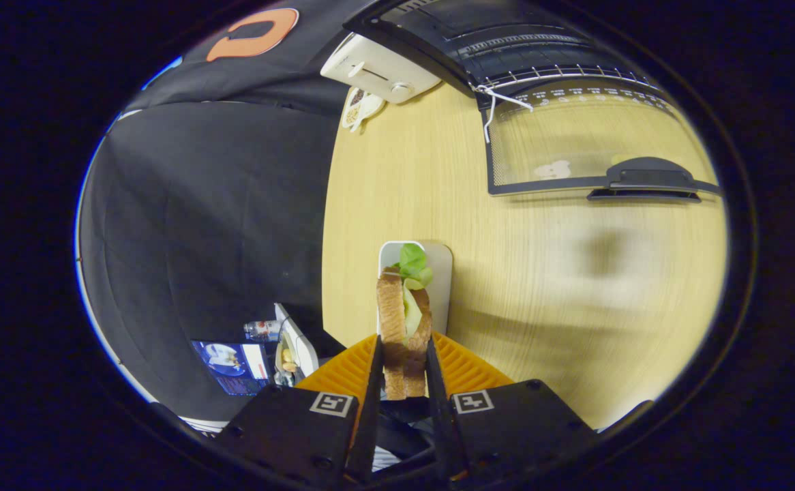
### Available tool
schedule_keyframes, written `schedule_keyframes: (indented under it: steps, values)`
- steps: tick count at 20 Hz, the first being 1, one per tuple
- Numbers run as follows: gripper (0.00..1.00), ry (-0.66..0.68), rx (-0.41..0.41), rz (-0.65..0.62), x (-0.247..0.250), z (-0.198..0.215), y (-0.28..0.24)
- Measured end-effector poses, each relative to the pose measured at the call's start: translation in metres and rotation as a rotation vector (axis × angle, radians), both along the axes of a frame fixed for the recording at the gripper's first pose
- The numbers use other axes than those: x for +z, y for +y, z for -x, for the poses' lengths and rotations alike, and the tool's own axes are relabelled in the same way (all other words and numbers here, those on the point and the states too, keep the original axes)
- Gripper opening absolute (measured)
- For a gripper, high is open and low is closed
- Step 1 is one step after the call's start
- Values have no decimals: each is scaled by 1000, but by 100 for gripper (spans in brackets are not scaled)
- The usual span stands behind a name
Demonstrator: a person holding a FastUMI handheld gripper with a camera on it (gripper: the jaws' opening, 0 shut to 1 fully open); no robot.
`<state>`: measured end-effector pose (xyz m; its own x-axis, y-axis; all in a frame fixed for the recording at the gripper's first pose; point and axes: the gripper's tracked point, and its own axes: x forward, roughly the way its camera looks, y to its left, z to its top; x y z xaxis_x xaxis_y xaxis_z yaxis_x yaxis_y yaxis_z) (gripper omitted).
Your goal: Open the toaster oven, put the food inside, and close the toaster oven door.
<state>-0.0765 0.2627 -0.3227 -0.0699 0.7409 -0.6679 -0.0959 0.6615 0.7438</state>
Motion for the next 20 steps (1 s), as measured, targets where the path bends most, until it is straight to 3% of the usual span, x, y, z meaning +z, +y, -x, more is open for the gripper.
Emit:
schedule_keyframes:
  steps: [6, 11, 16, 20]
  values:
    - [40, 28, 16, -27, -1, -1, 4]
    - [21, -3, 38, -64, 12, 1, 5]
    - [19, 21, -16, -193, 51, 2, 1]
    - [19, 1, -132, -326, 95, -14, -15]
